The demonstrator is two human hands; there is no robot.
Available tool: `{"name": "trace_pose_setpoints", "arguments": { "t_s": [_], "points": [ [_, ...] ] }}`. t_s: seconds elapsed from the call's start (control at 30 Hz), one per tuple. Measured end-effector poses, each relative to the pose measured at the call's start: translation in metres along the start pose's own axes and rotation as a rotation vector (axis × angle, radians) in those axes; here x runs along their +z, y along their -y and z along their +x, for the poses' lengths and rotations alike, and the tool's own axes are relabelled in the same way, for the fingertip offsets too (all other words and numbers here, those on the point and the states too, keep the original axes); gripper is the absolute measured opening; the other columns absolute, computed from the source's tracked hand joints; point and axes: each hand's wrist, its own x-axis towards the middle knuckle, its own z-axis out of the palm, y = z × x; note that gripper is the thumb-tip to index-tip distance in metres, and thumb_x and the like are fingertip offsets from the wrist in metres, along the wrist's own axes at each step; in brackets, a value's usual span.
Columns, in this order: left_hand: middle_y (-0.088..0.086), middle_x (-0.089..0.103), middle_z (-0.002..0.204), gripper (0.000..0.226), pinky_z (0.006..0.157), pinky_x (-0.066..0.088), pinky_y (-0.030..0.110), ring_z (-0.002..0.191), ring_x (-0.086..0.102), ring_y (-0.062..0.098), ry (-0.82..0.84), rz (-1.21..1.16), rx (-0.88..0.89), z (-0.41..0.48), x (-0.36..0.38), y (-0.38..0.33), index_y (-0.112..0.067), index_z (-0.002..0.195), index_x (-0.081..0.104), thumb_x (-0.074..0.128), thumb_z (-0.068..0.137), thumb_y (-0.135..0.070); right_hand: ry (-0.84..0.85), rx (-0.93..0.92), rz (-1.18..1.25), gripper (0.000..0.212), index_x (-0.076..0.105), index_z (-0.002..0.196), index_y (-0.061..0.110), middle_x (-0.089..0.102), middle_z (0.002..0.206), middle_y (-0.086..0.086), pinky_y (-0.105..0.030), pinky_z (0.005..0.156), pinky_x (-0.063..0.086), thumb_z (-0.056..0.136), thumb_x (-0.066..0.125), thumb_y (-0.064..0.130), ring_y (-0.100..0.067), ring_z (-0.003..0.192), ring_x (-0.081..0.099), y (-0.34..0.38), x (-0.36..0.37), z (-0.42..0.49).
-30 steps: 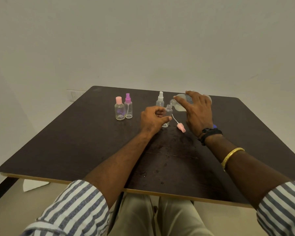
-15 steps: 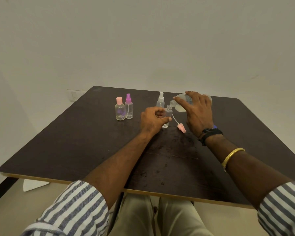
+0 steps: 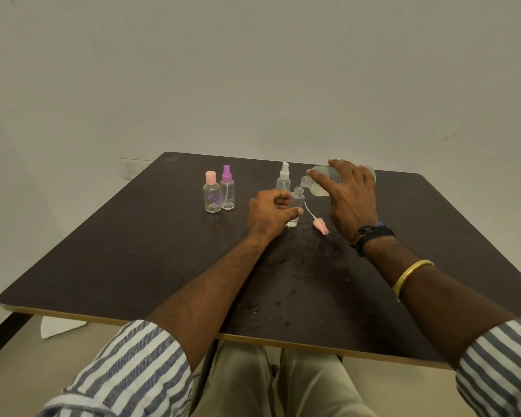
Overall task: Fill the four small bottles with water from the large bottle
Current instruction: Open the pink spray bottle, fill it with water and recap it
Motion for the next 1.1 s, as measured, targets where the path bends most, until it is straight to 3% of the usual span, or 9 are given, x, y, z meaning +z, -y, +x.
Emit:
{"name": "trace_pose_setpoints", "arguments": {
  "t_s": [0.53,0.73,1.1],
  "points": [
    [0.005,0.077,0.098,0.04,0.079,0.06,0.019,0.085,0.073,0.011,-0.013,-0.01,0.014,-0.0008,0.0008,0.0005,-0.009,0.109,0.075,0.09,0.075,-0.022,-0.007,-0.005,-0.028,0.091,0.051,0.141,0.036,0.047,0.144,-0.014,-0.056,0.112,0.03,0.067,0.059,-0.016,-0.037,0.134,0.043,-0.003,-0.0009,0.0004],
    [0.005,0.077,0.099,0.041,0.074,0.056,0.011,0.083,0.072,0.008,-0.01,-0.008,0.011,-0.0011,0.0008,0.0013,-0.009,0.11,0.075,0.09,0.075,-0.021,-0.02,-0.004,-0.02,0.09,0.052,0.14,0.036,0.048,0.144,-0.014,-0.057,0.112,0.03,0.068,0.058,-0.017,-0.038,0.134,0.043,-0.0023,-0.0003,-0.001],
    [0.006,0.077,0.101,0.042,0.075,0.057,0.012,0.087,0.073,0.012,-0.015,-0.003,0.015,-0.001,0.0004,0.003,-0.007,0.112,0.074,0.089,0.075,-0.021,-0.029,-0.008,-0.023,0.091,0.053,0.139,0.035,0.049,0.143,-0.015,-0.057,0.111,0.031,0.066,0.057,-0.018,-0.039,0.134,0.044,-0.0009,-0.0017,0.0]
  ]
}}
